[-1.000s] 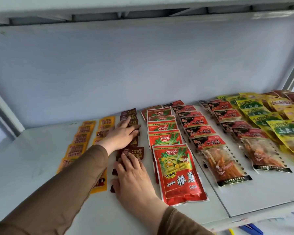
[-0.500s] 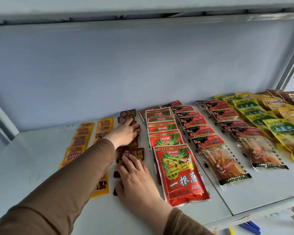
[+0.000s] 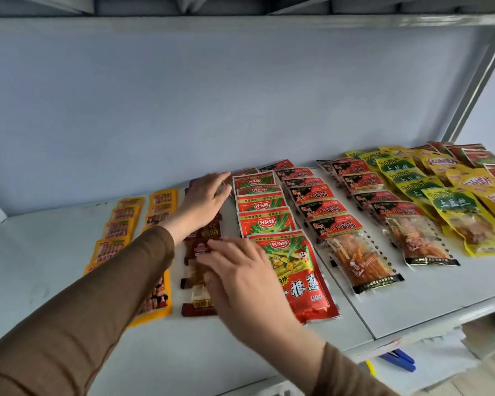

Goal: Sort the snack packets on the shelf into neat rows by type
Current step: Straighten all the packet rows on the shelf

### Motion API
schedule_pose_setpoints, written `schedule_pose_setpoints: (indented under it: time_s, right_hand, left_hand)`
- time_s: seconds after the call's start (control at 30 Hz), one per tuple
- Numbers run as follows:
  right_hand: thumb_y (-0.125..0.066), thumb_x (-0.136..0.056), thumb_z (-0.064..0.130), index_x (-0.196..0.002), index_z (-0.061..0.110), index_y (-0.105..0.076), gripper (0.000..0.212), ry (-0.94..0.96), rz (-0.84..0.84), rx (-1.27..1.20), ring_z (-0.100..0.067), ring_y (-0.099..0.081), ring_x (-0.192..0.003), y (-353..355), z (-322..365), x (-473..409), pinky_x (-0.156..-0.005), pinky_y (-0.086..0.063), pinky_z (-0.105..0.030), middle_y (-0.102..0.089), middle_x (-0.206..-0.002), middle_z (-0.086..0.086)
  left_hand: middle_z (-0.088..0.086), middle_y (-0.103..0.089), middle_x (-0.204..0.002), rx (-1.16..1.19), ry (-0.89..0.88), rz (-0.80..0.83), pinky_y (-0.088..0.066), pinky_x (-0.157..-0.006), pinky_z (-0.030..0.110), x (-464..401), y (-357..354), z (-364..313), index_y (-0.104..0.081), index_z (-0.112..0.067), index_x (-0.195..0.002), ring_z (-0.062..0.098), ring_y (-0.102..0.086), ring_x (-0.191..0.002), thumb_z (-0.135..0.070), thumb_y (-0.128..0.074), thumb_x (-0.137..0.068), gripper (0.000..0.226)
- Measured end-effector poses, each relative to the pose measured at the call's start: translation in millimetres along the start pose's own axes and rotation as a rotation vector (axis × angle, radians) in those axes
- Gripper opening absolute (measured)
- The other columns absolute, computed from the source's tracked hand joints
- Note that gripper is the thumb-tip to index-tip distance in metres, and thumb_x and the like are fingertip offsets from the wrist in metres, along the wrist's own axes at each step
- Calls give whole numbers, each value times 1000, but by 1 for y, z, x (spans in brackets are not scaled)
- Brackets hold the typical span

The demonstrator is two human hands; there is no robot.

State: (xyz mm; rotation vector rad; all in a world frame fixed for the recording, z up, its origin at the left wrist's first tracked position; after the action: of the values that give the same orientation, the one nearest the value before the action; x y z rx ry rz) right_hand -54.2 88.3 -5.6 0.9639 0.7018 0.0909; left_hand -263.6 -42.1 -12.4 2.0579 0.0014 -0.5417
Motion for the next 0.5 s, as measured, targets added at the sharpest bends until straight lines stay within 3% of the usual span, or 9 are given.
schedule_pose_setpoints:
  time_s: [0.03, 0.1, 0.17, 0.2, 0.27, 0.33, 0.4, 0.5]
  right_hand:
    - [-37, -98, 34, -124, 33, -62, 36, -15, -18, 30, -14, -46, -129, 11, -11, 0, -113, -36, -38, -59, -135, 12]
    - [-40, -99, 32, -123, 34, -64, 33, -37, -20, 90, -12, -48, -126, 29, -37, -2, -112, -36, -40, -60, -132, 14]
    - [-47, -100, 31, -126, 32, -64, 31, -57, 21, 115, -13, -47, -128, 40, -64, -5, -113, -35, -42, -59, -135, 13]
    - [-47, -100, 34, -129, 33, -62, 33, -69, 66, 117, -14, -45, -132, 41, -75, -6, -115, -32, -43, -56, -139, 13]
    - [-43, -100, 43, -139, 39, -52, 40, -82, 179, 136, -14, -33, -144, 35, -91, -3, -122, -20, -47, -43, -153, 13]
    - [-36, -101, 52, -147, 44, -40, 47, -70, 267, 169, -14, -20, -151, 25, -100, 1, -125, -9, -48, -29, -161, 14]
    - [-28, -100, 60, -152, 44, -30, 54, -72, 327, 184, -15, -14, -153, 16, -104, 6, -125, -6, -48, -22, -164, 12]
    - [-24, -100, 63, -153, 43, -25, 57, -92, 333, 183, -17, -14, -153, 11, -107, 11, -124, -3, -47, -22, -165, 11]
  left_hand:
    - [7, -58, -142, 34, -12, -25, -40, -112, 38, -5, 1, -9, -53, -17, -144, 23, -52, -130, -40, -43, -107, 45]
    - [-1, -65, -121, 64, -18, -16, -51, -85, 20, -14, -2, -24, -62, -18, -132, 6, -61, -99, -40, -50, -104, 37]
    - [-3, -64, -122, 70, -32, 52, -41, -68, 8, -23, -10, -35, -63, -22, -130, -2, -58, -88, -41, -53, -102, 35]
    - [-2, -62, -131, 78, -35, 107, -42, -71, 9, -27, -17, -38, -60, -24, -135, 3, -60, -95, -41, -53, -103, 37]
    - [-2, -49, -153, 83, -32, 255, -46, -96, 20, -32, -32, -41, -50, -28, -147, 15, -56, -127, -43, -50, -104, 45]
    - [-4, -32, -165, 20, -36, 392, -29, -118, 29, -34, -44, -43, -39, -34, -155, 18, -35, -149, -47, -48, -104, 53]
    - [-7, -28, -166, -80, -39, 455, -21, -124, 35, -36, -53, -41, -35, -39, -156, 20, -28, -152, -54, -46, -102, 57]
    - [-10, -30, -165, -255, -33, 423, -18, -125, 50, -36, -57, -34, -35, -44, -154, 23, -30, -152, -66, -40, -99, 59]
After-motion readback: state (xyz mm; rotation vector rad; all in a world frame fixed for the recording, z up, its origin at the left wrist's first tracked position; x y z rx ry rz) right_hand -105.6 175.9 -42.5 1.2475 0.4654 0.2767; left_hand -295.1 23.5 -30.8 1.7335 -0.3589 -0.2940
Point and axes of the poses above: each hand's wrist, its own x-axis away from the middle knuckle, its own y-axis out of the back of the hand, z = x × y, the point moved 4 cm from there along -x, towards the middle knuckle
